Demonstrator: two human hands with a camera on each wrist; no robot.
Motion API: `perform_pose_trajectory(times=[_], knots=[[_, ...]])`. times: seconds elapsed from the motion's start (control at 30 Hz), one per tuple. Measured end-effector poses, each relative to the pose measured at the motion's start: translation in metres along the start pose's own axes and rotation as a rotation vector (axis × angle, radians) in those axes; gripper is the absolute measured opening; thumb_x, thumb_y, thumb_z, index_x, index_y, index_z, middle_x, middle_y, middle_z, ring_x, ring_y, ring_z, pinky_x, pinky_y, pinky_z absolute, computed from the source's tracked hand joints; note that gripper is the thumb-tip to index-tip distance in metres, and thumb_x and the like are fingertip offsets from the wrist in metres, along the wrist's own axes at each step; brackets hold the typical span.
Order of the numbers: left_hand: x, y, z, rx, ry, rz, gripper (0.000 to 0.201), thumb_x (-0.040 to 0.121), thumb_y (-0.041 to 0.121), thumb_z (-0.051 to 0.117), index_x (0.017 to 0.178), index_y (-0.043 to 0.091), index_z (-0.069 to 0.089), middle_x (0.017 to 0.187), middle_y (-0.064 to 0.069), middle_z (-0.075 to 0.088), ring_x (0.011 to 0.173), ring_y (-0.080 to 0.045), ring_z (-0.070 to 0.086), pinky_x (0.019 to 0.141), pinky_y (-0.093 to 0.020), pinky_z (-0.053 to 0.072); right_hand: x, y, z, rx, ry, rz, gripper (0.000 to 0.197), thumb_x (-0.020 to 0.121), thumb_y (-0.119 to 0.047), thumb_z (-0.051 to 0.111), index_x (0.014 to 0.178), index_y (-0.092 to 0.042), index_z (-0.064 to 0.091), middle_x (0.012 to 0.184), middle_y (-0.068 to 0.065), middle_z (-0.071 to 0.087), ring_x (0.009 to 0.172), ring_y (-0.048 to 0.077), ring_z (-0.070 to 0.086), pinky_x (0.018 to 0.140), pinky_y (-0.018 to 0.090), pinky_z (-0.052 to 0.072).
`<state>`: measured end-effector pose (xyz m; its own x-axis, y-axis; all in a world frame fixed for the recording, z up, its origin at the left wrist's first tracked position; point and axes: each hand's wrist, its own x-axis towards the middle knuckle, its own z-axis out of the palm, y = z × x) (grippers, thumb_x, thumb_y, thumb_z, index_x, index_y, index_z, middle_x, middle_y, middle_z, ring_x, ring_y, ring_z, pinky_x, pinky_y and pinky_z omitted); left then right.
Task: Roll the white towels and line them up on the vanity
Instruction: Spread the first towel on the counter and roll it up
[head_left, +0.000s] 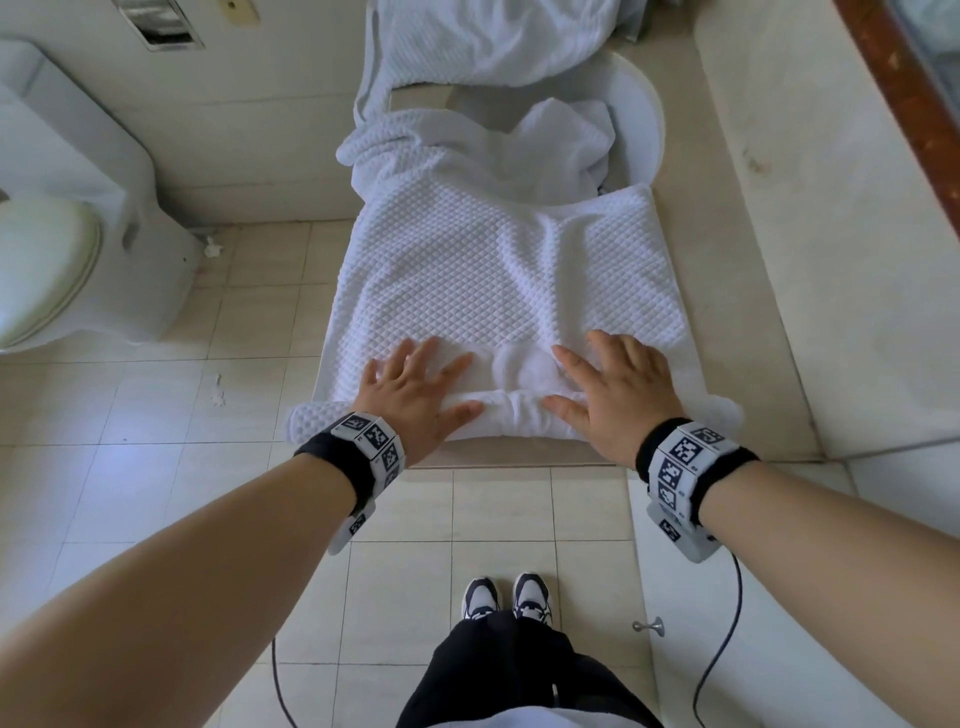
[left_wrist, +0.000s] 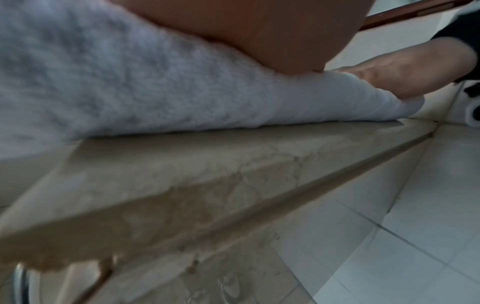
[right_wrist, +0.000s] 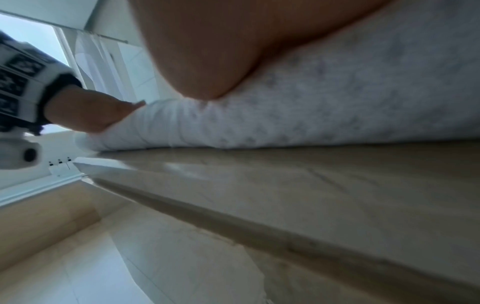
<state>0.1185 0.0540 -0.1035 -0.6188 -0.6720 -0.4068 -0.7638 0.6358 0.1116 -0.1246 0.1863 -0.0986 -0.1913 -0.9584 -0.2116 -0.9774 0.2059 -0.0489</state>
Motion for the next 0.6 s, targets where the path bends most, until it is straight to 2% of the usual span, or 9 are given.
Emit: perform_pose_trajectory(times=[0.1, 0.17, 0.23, 0.37, 0.43, 0.5, 0.6], knots=[[0.002, -0.001, -0.003, -0.004, -0.026, -0.001, 0.076, 0.082, 0.086, 0.004, 0.151, 0.053, 0.001, 0.165, 0.009, -0.010, 0.152, -0.022, -0.010, 0.120, -0.059, 0.002, -0.015, -0.018, 0.000, 0.061, 0.041, 0.003, 0.067, 0.094, -0.067, 0.020, 0.150, -0.032, 0.034, 0.153, 0.008, 0.032, 0.135, 0.031, 0.033, 0.113, 0.051, 0.027], [0.002, 0.000, -0.004, -0.008, -0.041, 0.001, 0.075, 0.083, 0.085, 0.005, 0.150, 0.052, 0.000, 0.165, 0.010, -0.010, 0.152, -0.022, -0.011, 0.119, -0.059, 0.001, -0.029, -0.030, 0.006, 0.083, 0.018, -0.004, 0.063, 0.096, -0.062, 0.022, 0.153, -0.034, 0.026, 0.159, 0.007, 0.023, 0.143, 0.031, 0.025, 0.118, 0.052, 0.019], [0.002, 0.000, -0.006, -0.015, -0.055, 0.002, 0.076, 0.082, 0.085, 0.005, 0.151, 0.052, 0.000, 0.165, 0.009, -0.011, 0.152, -0.023, -0.011, 0.119, -0.060, 0.000, -0.040, -0.036, 0.014, 0.082, -0.020, 0.013, 0.065, 0.096, -0.062, 0.026, 0.155, -0.037, 0.013, 0.163, 0.005, 0.016, 0.148, 0.031, 0.017, 0.120, 0.051, 0.009], [0.000, 0.003, -0.006, 0.003, -0.050, -0.021, 0.077, 0.082, 0.085, 0.000, 0.151, 0.051, 0.000, 0.165, 0.006, -0.008, 0.152, -0.024, -0.011, 0.118, -0.062, -0.003, -0.037, -0.035, 0.016, 0.069, -0.060, 0.051, 0.072, 0.092, -0.071, 0.020, 0.155, -0.040, 0.002, 0.166, 0.004, 0.008, 0.151, 0.027, 0.010, 0.121, 0.047, 0.001], [-0.004, 0.008, -0.004, 0.031, 0.004, -0.039, 0.075, 0.085, 0.082, 0.001, 0.152, 0.048, 0.003, 0.165, 0.002, -0.001, 0.152, -0.027, -0.005, 0.118, -0.063, -0.003, -0.026, -0.033, 0.014, 0.093, -0.097, 0.070, 0.075, 0.092, -0.074, 0.023, 0.155, -0.042, -0.002, 0.167, 0.002, 0.001, 0.152, 0.023, 0.003, 0.121, 0.045, -0.002], [-0.012, 0.015, 0.000, 0.027, 0.109, -0.038, 0.068, 0.092, 0.073, 0.007, 0.153, 0.044, 0.011, 0.162, -0.002, 0.012, 0.150, -0.028, 0.007, 0.118, -0.063, 0.003, -0.019, -0.032, 0.013, 0.098, -0.123, 0.074, 0.077, 0.091, -0.076, 0.024, 0.154, -0.043, -0.004, 0.167, 0.000, -0.005, 0.153, 0.021, -0.002, 0.122, 0.045, -0.002], [-0.027, 0.024, 0.009, -0.057, 0.169, -0.040, 0.058, 0.097, 0.063, 0.015, 0.151, 0.043, 0.017, 0.158, 0.001, 0.025, 0.147, -0.026, 0.017, 0.118, -0.062, 0.007, -0.018, -0.031, 0.013, 0.092, -0.157, 0.070, 0.078, 0.090, -0.077, 0.022, 0.154, -0.043, -0.007, 0.166, -0.002, -0.011, 0.152, 0.019, -0.007, 0.122, 0.047, -0.001]])
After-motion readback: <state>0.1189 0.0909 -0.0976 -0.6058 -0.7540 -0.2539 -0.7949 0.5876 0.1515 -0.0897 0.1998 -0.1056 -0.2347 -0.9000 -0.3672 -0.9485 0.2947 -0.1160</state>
